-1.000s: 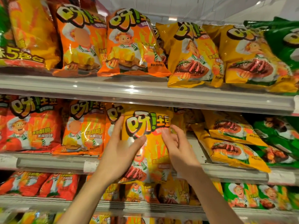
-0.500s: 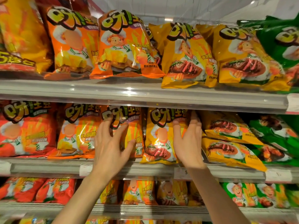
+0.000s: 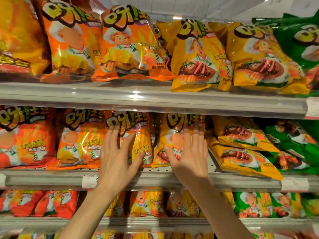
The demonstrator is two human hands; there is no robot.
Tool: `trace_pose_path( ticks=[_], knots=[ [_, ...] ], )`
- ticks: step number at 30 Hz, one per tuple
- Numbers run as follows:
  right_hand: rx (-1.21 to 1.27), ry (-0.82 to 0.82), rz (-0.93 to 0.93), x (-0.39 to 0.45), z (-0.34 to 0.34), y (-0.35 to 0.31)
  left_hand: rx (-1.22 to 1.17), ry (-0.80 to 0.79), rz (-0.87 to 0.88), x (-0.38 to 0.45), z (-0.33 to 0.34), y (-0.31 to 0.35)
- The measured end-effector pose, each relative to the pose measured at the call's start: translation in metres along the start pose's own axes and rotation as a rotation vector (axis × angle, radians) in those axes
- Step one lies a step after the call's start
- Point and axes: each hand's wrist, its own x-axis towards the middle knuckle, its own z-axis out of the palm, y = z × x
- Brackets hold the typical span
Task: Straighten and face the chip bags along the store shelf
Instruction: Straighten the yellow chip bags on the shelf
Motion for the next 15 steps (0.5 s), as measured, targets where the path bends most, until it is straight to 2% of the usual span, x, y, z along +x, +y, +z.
trace_pose_path(
  ticks=[4, 9, 13, 15],
  knots=[
    [0.004, 0.084, 0.001, -0.02, 0.008, -0.002, 0.003, 0.007, 0.006, -0.001, 0.001, 0.0],
    [0.183, -0.06, 0.055, -0.014, -0.007, -0.004, -0.04, -0.01, 0.021, 0.0, -0.002, -0.002],
    [0.434, 0.149, 0.019, -0.023, -0.027, -0.002, -0.187, 0.006, 0.034, -0.001, -0.018, -0.004],
    [0.409, 0.219, -0.013, -0.031, -0.033, 0.002, -0.236, 0.051, 0.07, -0.002, -0.03, -0.003]
  ],
)
